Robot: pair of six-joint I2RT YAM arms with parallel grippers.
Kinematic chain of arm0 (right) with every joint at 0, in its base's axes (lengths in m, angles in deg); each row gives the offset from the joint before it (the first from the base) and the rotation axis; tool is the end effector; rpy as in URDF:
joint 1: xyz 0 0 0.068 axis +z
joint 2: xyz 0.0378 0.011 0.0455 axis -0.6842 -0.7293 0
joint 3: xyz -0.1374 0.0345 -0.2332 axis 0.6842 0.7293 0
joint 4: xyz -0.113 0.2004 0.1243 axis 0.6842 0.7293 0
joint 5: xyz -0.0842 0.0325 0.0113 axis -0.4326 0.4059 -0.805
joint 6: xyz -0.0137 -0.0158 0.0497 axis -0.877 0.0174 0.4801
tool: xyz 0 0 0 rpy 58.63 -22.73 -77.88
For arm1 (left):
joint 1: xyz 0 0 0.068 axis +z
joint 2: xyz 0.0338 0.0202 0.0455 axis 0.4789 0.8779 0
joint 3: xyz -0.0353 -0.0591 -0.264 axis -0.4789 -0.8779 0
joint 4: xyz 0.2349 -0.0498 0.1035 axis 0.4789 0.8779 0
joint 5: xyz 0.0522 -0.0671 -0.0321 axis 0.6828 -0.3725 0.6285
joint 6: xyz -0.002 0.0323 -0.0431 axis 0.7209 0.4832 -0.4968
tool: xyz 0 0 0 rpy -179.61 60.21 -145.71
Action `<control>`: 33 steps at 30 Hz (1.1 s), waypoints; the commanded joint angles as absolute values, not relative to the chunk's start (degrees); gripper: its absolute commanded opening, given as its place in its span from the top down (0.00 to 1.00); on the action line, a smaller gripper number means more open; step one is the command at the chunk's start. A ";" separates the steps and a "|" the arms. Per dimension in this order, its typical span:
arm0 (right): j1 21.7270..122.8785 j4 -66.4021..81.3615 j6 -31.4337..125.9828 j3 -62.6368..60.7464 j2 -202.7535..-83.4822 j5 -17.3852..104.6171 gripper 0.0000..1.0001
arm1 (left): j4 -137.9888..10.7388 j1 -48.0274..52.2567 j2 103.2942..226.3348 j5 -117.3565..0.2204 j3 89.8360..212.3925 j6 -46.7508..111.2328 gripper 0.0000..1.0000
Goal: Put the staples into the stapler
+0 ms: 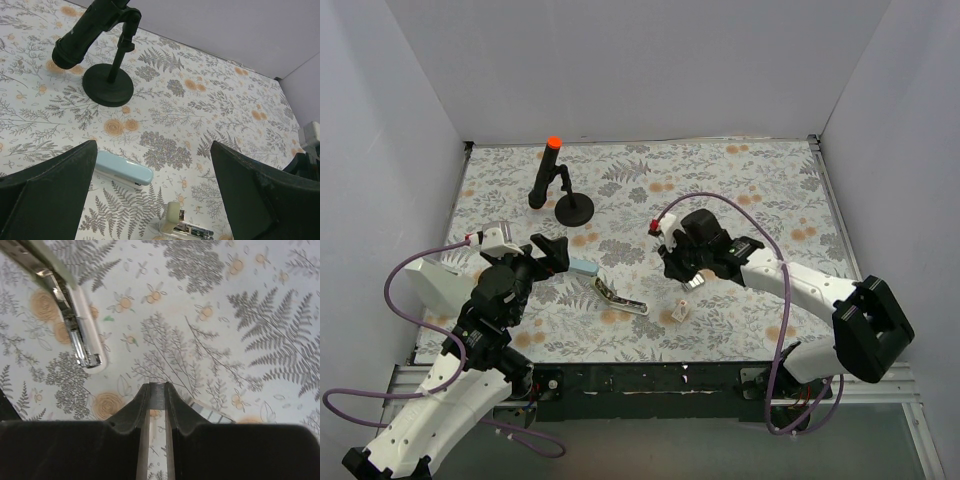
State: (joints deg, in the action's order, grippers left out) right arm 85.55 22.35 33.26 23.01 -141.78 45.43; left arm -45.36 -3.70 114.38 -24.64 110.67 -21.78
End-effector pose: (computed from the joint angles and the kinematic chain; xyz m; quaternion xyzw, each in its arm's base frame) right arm 0.2152 0.2042 0.2358 -0.4135 0.8177 0.1910 0.3519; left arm 0.1109 -0.0519 0.2960 -0.3507 0.6714 -0.3643 0.5418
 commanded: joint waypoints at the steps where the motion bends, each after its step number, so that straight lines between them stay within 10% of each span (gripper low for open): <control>1: 90.10 12.61 28.95 24.77 -140.70 50.91 0.86 | -45.97 -3.20 113.67 -23.85 110.41 -21.31 0.02; 33: 99.51 -0.23 26.31 26.44 -150.45 55.31 0.86 | -46.84 -1.18 115.69 -25.96 110.41 -21.04 0.02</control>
